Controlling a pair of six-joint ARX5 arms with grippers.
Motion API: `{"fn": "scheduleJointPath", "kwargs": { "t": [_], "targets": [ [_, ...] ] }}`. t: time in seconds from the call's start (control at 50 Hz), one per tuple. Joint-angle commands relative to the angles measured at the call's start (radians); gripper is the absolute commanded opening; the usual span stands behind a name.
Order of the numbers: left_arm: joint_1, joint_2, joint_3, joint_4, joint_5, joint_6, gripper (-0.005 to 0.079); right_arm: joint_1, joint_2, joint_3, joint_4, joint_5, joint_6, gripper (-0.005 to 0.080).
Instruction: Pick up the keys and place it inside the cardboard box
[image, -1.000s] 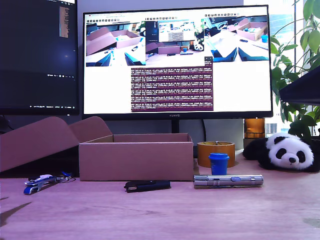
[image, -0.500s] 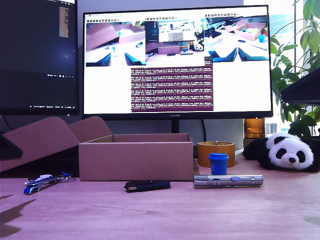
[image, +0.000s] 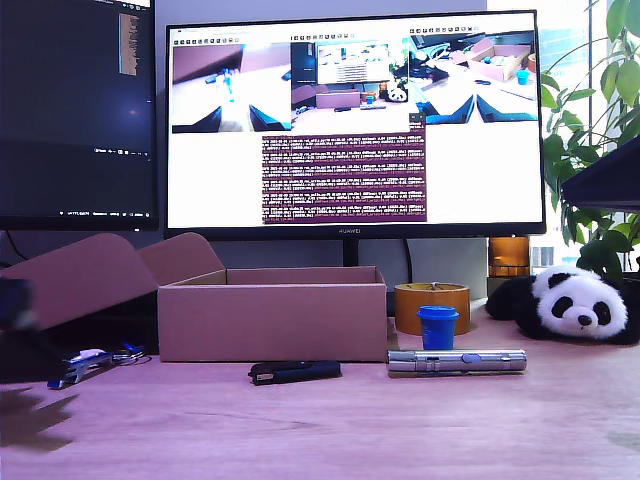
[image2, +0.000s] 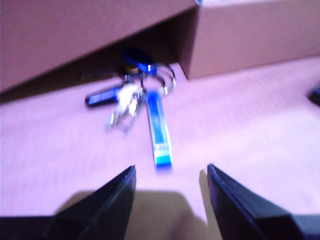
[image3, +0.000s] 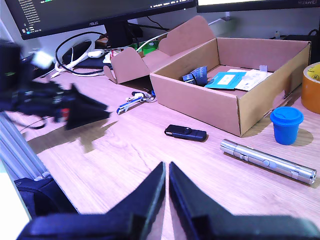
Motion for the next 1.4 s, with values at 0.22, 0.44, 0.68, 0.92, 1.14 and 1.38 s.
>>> {"fn": "scheduleJointPath", "kwargs": {
  "t": [0.22,0.44,0.68,0.92,1.14,1.38],
  "targets": [
    [-0.002,0.111,0.072,0.01,-0.002,0.005,0.0413,0.003,0.006,-0.013,0.005,0.008,-0.002,-0.0013],
    [-0.002,0.124,0.08,0.01,-0.072,0.005,0.0409,0.003,0.006,-0.013,0.006,0.025,-0.002,-0.0013],
    [-0.002,0.19,0.114,0.01,-0.072,0.005,0.0408,0.003,0.006,-0.013,0.006,0.025,-0.002,-0.0013],
    [-0.002,0.233,0.14,0.002,-0.069,0.005,0.0407,0.003,0.006,-0.013,0.006,0.025,-0.002,-0.0013],
    [-0.003,0.233,0.141,-0.014,-0.042,0.006,0.0239,0.003,0.006,-0.013,0.005,0.038,-0.002,-0.0013],
    [-0.003,0.233,0.146,-0.029,-0.013,0.009,0.0122,0.003,0.006,-0.013,0.006,0.071,-0.002,-0.0013]
  ]
}}
